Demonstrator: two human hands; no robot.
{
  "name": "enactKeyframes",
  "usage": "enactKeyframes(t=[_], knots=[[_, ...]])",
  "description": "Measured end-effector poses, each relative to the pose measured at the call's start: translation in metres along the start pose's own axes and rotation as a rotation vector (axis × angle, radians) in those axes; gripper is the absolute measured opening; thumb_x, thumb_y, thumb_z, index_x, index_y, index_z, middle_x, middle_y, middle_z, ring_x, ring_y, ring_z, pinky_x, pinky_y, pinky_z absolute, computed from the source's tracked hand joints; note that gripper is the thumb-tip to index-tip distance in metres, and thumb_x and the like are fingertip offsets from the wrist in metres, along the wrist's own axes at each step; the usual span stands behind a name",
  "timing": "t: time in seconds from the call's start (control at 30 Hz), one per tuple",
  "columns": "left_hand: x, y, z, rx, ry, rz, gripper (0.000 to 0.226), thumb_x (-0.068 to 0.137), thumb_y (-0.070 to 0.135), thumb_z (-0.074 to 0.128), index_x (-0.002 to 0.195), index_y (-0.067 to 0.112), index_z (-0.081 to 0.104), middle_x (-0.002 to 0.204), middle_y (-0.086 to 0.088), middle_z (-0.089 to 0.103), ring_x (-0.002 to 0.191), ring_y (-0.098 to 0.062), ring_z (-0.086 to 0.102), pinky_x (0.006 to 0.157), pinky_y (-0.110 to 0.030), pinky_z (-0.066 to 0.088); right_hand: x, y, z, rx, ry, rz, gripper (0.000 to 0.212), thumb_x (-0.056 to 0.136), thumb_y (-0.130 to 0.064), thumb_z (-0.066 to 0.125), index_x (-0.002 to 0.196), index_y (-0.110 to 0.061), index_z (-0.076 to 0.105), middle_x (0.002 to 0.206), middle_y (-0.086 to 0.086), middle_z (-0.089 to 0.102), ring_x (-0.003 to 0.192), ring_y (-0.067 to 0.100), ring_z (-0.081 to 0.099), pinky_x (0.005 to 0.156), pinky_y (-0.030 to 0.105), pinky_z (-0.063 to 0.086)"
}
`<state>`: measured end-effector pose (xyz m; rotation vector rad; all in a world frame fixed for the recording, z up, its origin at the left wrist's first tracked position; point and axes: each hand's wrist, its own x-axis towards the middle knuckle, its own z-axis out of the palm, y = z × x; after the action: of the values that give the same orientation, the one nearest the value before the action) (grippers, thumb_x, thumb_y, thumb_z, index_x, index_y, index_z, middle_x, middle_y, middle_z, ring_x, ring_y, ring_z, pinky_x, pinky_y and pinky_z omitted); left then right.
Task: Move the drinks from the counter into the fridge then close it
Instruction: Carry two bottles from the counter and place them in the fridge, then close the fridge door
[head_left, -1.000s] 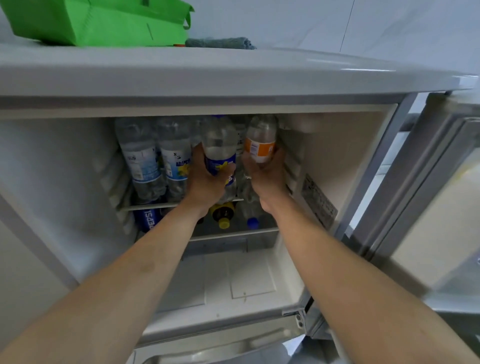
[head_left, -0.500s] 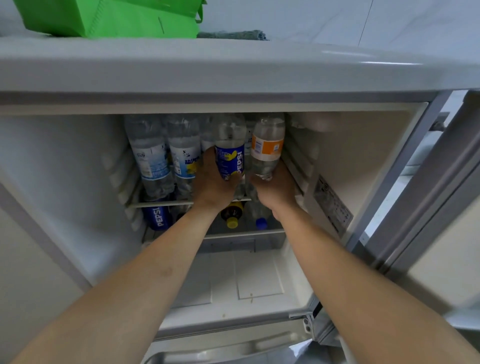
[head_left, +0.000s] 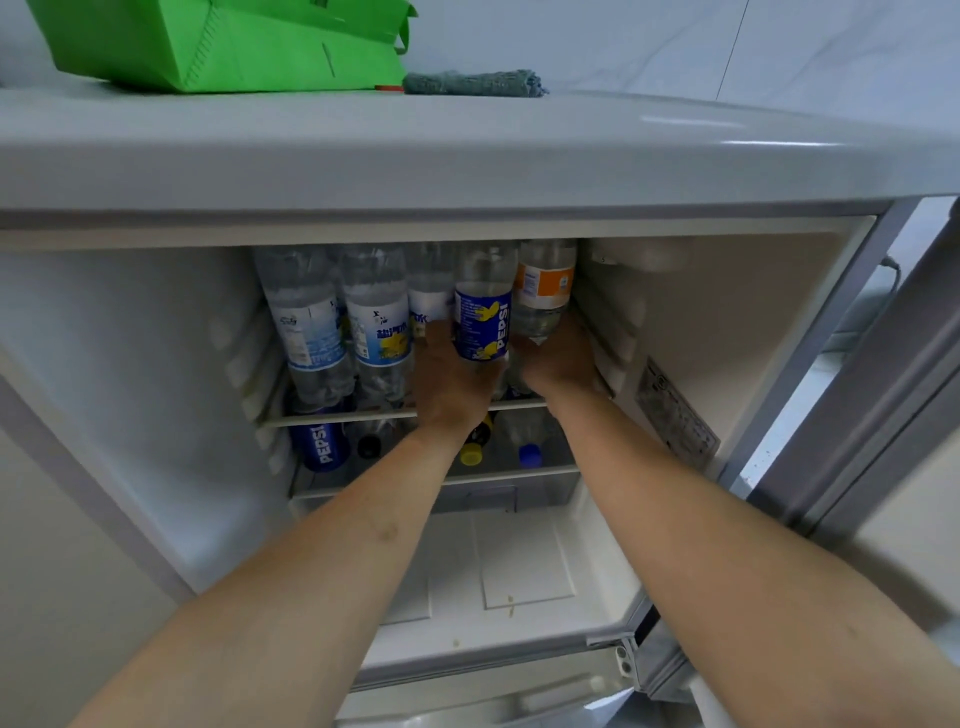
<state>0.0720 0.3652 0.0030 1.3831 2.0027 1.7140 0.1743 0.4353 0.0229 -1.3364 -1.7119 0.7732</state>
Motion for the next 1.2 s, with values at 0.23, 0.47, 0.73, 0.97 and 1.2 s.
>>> enactKeyframes(t=[0.23,0.47,0.73,0.97,1.2], knots=[[-0.002,-0.006,0.018,0.082,0.074,-0.015,0.059,0.082,0.028,0.078,0.127,0.002,0.051,0.129,-0.015,0.059,0.12,-0.028,0.054,0.089,-0.022,0.039,0.001,0.008,-0.007,-0.146,0.024,0.03,0.045,0.092,-0.038,0.06,0.127,-0.01,0.056,0.123,0.011,0.065,0.111,0.028,0.063,0.095,0.043,0.054],[0.006,-0.006,0.024,0.195,0.037,-0.064,0.058,0.088,0.032,0.071,0.132,0.001,0.05,0.133,-0.017,0.054,0.126,-0.03,0.047,0.102,-0.035,0.04,0.0,0.005,-0.01,-0.125,0.008,0.032,0.049,0.092,-0.039,0.065,0.134,-0.019,0.052,0.133,0.007,0.059,0.12,0.026,0.059,0.1,0.042,0.05],[0.002,-0.014,0.013,0.198,-0.061,-0.091,0.033,0.093,0.018,0.063,0.124,0.008,0.059,0.127,-0.01,0.062,0.118,-0.026,0.058,0.098,-0.031,0.044,-0.006,0.008,-0.013,-0.07,0.017,0.021,0.039,0.094,-0.032,0.064,0.13,-0.017,0.056,0.129,0.008,0.064,0.118,0.026,0.061,0.099,0.038,0.05],[-0.054,-0.032,-0.007,-0.272,0.002,-0.142,0.016,0.093,0.008,0.06,0.102,0.021,0.058,0.092,0.01,0.066,0.084,0.003,0.065,0.068,-0.011,0.047,-0.041,0.015,-0.001,0.051,0.214,-0.078,0.023,0.091,-0.021,0.063,0.114,-0.017,0.06,0.108,-0.006,0.066,0.099,0.018,0.065,0.072,0.014,0.048],[-0.128,-0.072,-0.032,-0.356,0.047,-0.23,0.028,0.093,0.015,0.063,0.11,0.038,0.06,0.097,0.011,0.066,0.095,-0.013,0.066,0.079,-0.037,0.057,-0.125,0.049,0.0,0.194,0.038,0.019,0.019,0.091,-0.027,0.068,0.109,-0.03,0.061,0.093,-0.016,0.065,0.084,-0.004,0.061,0.074,0.011,0.047]])
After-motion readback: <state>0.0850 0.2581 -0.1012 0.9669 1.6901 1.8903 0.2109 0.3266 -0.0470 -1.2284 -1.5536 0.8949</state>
